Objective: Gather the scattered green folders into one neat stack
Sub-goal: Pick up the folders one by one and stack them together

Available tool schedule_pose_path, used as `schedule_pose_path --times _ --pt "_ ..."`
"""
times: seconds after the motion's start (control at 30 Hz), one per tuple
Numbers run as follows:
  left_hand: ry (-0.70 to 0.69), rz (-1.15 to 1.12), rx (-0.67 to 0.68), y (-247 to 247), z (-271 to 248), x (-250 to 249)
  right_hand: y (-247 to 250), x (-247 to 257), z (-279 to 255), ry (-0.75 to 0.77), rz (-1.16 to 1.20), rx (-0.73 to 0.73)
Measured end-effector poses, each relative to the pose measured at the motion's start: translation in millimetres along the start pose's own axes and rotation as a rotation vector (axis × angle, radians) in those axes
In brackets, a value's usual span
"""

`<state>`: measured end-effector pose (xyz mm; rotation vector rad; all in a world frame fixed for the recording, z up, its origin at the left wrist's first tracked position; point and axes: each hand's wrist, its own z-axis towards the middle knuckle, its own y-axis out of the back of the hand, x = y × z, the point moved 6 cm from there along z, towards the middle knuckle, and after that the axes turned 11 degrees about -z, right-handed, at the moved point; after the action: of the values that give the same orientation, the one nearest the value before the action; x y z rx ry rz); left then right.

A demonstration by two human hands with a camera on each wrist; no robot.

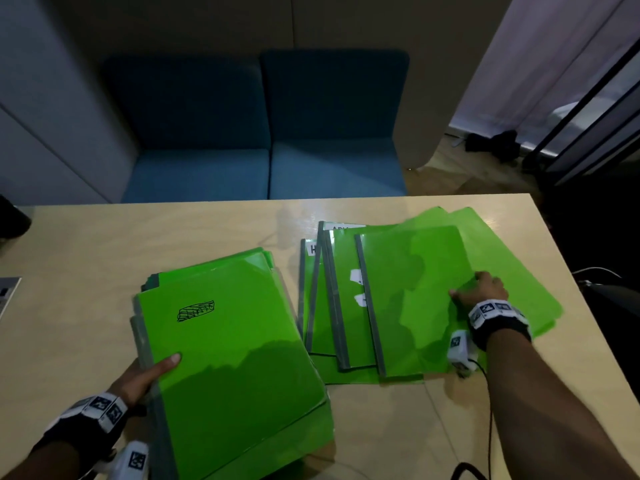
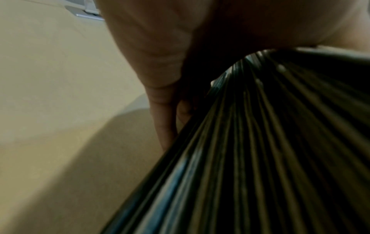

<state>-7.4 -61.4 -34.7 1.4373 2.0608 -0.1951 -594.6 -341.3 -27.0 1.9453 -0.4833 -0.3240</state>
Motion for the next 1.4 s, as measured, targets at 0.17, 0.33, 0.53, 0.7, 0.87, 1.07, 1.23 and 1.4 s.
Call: schedule_pose_path --times 0.17,0.33,0.53,0.7,0.87,1.07,1.23,1.4 --pt "-0.001 -0.033 -0.020 3 -3 0 -30 13 -18 0.066 -0.114 -0.009" --pt "-0.011 -0.025 -0.033 -1 -8 -4 -53 38 -53 0.104 -0.160 0.056" --pt "0.001 -0.051 -0.041 -1 -2 -1 -17 28 -21 0.085 -0.073 -0.008" --pt "-0.007 -0.021 -0.044 -4 -4 -4 -22 31 -27 0.093 -0.071 -0.001" --pt "-0.010 0.012 -0.038 -7 -11 -7 -29 56 -41 0.185 -0.057 -0.019" --pt "-0.006 -0.001 0.012 -11 -16 -11 -22 79 -49 0.212 0.243 0.109" --pt "-0.030 -0.006 0.016 -7 -12 -11 29 114 -80 0.401 0.316 -0.048" --pt "-0.034 -0.070 0.034 -2 -6 -8 88 133 -103 0.408 0.576 -0.252"
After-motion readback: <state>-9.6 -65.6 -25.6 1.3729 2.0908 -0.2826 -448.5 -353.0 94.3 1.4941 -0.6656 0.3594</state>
